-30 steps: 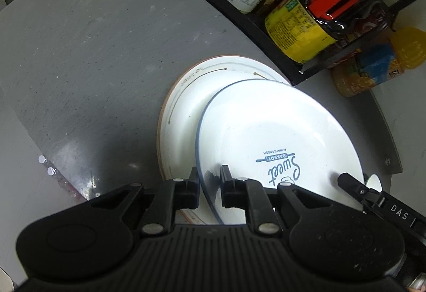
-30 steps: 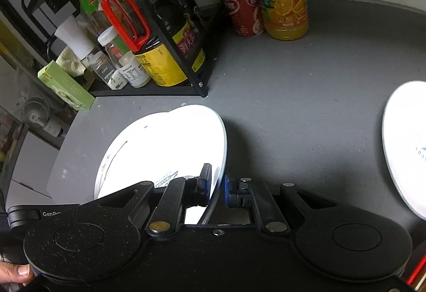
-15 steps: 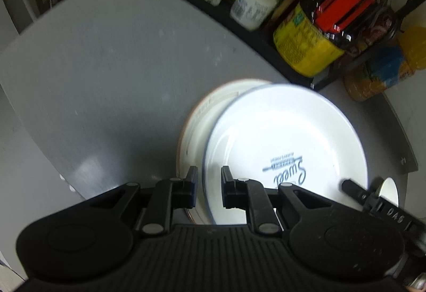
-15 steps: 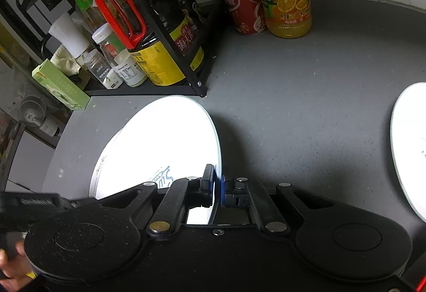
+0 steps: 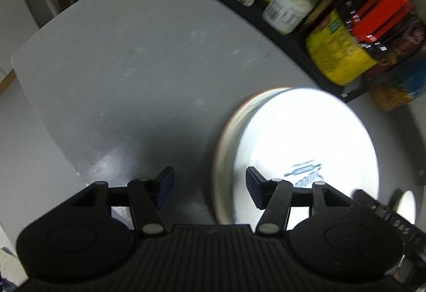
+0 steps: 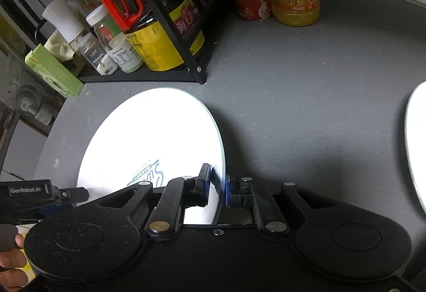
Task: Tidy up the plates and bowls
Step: 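Lower the 'Sweet' plate onto the gold-rimmed plate and open the gripper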
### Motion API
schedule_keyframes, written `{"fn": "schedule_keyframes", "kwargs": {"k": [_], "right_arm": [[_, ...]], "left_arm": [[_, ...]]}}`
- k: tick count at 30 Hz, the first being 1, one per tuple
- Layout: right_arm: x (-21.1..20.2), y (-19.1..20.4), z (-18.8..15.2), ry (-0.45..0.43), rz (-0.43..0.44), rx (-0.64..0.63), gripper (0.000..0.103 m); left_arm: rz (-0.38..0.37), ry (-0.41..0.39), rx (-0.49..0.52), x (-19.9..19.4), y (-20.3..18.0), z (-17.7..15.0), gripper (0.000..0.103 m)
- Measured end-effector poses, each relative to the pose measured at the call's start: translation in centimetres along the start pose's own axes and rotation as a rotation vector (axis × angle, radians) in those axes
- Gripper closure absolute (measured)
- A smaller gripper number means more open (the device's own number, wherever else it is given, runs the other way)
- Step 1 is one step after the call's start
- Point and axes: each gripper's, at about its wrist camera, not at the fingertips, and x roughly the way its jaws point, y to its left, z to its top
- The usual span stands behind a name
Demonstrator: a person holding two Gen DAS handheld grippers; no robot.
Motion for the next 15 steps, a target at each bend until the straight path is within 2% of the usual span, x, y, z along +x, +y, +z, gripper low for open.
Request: {"fn": "schedule_keyframes", "kwargs": {"k": [7, 10, 13, 14, 15], "right_arm": [[0.7, 0.3, -0.1, 0.033, 0.01, -0.01, 0.088], [0.1, 0.3, 0.2, 0.025, 0.03, 0.002, 0.081], [-1.1, 0.0, 0.6, 0.002, 0.055, 0.012, 0.065], [-1.5, -0.1, 0.7, -0.005, 0.05, 0.013, 0.051], [-1.9, -0.2, 0.8, -0.013, 0.043, 0.014, 0.042]], "left_arm": [[0.009, 0.009, -0.022, 0.0, 0.8, 0.6, 0.046], [0.012, -0.001, -0.008, -0.6, 0.2, 0.9, 0.046], [-0.02, -0.027, 0.017, -1.6, -1.0, 1.2, 0.046], [-0.029, -0.037, 0.025, -2.0, -1.3, 1.2, 0.046], [-0.041, -0.049, 0.031, -2.3, -1.8, 1.3, 0.046]]}}
